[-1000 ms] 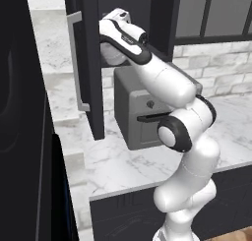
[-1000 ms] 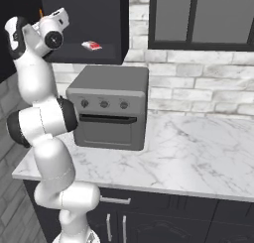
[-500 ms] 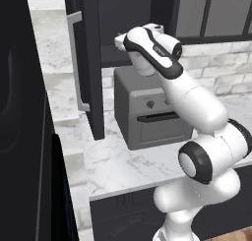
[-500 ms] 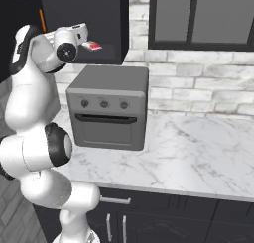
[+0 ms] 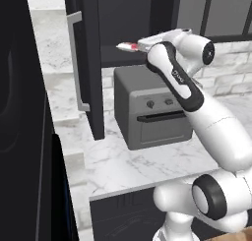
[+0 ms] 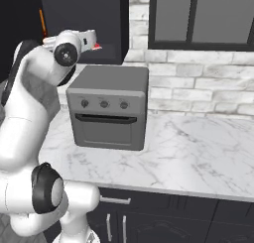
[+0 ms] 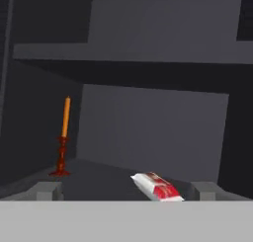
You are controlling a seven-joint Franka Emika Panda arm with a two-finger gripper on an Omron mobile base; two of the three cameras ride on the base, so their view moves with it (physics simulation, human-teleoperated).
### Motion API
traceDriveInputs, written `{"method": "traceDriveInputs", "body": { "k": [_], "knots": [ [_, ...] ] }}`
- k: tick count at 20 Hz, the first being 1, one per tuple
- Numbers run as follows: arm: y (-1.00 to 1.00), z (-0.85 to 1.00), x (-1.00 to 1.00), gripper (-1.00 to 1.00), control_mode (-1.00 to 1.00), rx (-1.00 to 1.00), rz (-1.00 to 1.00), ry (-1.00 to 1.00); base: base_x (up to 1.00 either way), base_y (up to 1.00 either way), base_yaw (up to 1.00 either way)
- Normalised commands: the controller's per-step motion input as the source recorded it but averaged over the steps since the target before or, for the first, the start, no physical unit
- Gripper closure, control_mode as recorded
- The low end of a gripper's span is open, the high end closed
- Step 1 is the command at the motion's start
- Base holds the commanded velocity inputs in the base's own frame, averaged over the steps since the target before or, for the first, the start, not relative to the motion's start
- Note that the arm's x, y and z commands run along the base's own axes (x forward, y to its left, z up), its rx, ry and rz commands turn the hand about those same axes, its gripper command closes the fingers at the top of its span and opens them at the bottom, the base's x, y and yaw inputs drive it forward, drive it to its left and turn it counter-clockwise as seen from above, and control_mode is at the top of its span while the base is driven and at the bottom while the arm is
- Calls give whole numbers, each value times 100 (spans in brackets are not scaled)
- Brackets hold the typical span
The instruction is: Pick the candle and candle from the dining table and place them in the open cabinet. Close the cabinet after placing the objects.
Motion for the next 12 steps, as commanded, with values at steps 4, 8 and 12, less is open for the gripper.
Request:
{"method": "traceDriveInputs", "body": {
  "k": [4, 8, 12],
  "knots": [
    [-27, -17, -79, -100, -100, -8, -4, 32, 0, 0, 0],
    [-18, -23, -71, -100, -100, -11, -3, 38, 0, 0, 0],
    [-11, -35, -64, -100, -100, -10, -3, 41, 0, 0, 0]
  ]
}}
